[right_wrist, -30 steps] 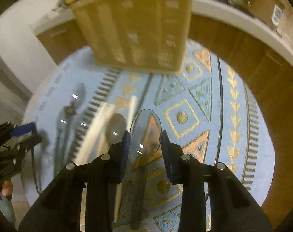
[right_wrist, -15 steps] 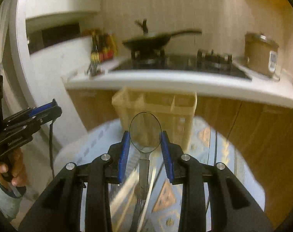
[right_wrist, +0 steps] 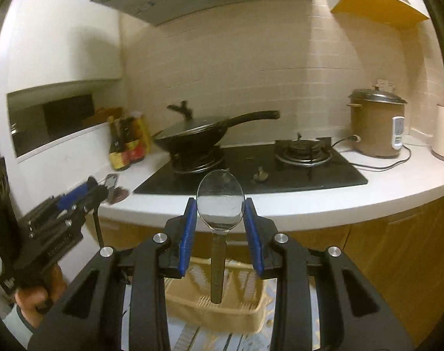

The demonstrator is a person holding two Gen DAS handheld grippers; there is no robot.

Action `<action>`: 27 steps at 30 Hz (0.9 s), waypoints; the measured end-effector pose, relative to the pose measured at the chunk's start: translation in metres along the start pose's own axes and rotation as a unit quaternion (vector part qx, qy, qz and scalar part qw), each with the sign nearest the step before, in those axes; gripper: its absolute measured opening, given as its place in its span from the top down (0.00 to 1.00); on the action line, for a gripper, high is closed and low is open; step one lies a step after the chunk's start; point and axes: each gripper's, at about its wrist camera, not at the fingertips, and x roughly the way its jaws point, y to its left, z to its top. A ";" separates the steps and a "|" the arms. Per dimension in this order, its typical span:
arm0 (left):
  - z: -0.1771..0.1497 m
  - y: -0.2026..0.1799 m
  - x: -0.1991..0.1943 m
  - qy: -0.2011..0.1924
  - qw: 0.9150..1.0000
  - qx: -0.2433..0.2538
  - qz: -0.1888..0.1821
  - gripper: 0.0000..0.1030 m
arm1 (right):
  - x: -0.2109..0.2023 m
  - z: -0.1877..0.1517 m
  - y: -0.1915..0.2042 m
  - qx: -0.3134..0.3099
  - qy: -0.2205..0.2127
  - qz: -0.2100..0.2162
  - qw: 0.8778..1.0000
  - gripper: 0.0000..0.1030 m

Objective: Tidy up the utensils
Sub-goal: 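Lift both spoons over the beige caddy and open both tools to drop them in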

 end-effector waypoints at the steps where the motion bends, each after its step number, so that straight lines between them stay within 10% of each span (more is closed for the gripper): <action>1: -0.002 0.000 0.009 -0.001 1.000 0.000 0.002 0.65 | 0.005 0.001 -0.003 0.000 -0.002 -0.007 1.000 0.72; 16: -0.049 -0.013 0.069 0.001 0.997 0.044 0.058 0.65 | 0.064 -0.056 -0.009 -0.042 0.035 -0.062 0.997 0.71; 27: -0.057 0.004 0.044 0.031 0.999 -0.001 -0.012 0.48 | 0.054 -0.071 -0.009 -0.029 0.067 -0.055 0.996 0.71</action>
